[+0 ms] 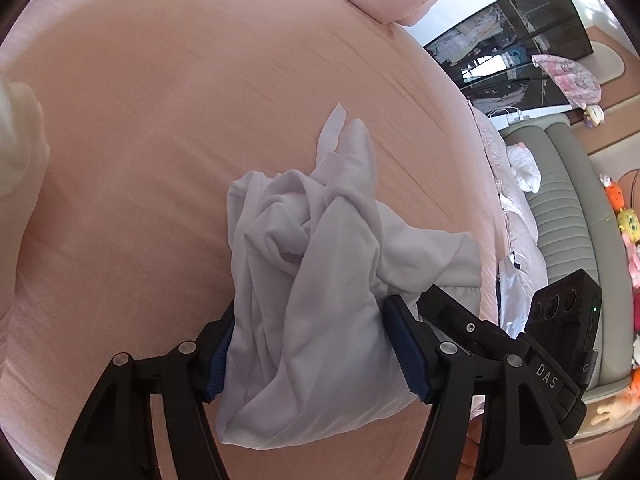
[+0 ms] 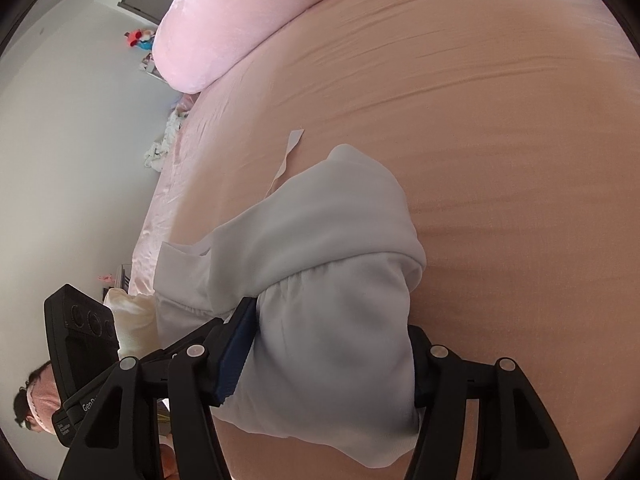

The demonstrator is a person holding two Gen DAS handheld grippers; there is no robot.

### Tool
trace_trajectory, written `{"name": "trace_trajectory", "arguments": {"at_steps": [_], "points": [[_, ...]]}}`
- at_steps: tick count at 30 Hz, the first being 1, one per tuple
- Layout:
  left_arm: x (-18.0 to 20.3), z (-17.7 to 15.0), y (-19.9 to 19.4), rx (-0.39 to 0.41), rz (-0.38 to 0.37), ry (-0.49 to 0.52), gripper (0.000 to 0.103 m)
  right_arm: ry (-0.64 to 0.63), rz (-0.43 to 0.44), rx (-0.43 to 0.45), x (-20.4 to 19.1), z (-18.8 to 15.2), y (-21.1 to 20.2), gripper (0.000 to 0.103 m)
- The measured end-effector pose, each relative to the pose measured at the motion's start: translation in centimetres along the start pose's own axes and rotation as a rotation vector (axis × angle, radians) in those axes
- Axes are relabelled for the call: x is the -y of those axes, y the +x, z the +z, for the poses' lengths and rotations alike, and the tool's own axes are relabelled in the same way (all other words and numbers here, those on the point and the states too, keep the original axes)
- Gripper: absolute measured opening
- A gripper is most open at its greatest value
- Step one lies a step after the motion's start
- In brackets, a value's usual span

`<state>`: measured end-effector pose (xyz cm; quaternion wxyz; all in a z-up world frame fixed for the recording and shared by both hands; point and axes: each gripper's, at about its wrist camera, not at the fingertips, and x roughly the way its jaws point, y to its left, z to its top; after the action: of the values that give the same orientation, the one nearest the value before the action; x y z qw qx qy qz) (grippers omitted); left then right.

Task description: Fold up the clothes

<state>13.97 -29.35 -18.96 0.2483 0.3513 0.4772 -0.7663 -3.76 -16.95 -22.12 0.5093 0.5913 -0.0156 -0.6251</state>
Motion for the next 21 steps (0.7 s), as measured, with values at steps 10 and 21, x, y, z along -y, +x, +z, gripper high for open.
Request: {"name": "trace_trajectory", "arguments": {"at_steps": [10,21], "points": [[2.6,-0.1,-1.6,0.023,-0.067,0.046,0.065,-0.003,0.021,0.037,-1.1,0.4,-3.3,0.060],[5.9,0.1,-6.3,0.119,-0.098,0.040,0.065,-0.107,0.081,0.101,-3.7,0.9,-9.7,0.060]]}}
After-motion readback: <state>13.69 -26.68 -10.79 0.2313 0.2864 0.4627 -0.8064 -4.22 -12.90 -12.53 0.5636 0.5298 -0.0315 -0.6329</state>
